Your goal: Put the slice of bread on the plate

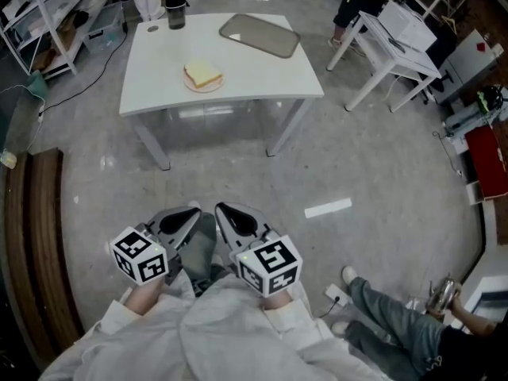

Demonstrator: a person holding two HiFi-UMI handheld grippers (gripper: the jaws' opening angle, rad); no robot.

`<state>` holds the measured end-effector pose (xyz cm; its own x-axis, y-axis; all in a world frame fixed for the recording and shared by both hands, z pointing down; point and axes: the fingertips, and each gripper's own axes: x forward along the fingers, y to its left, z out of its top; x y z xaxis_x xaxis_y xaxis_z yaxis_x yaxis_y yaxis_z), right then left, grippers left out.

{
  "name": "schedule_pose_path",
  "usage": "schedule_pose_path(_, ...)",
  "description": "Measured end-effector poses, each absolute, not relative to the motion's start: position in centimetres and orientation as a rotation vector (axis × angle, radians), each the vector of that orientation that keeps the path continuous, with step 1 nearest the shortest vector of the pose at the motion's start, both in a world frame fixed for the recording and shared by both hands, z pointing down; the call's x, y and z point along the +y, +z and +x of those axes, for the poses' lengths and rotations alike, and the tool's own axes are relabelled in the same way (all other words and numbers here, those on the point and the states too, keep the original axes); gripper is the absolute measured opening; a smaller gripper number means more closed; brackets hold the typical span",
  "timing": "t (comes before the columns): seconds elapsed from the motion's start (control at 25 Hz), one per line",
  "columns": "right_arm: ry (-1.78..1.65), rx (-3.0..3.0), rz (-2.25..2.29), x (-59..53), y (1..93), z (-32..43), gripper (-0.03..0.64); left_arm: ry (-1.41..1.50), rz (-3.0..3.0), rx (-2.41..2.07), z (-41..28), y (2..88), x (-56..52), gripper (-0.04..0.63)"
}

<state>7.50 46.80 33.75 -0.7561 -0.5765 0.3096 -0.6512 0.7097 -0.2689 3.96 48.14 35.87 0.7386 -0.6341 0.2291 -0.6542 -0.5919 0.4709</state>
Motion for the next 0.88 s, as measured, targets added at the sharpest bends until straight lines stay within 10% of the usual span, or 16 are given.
schedule_pose_path(0.88,0.629,-2.672,1.034,18.4,34.8,-2.2,0.015,0.121,2.354,-0.823,-4.6,37.8,20.7,0.011)
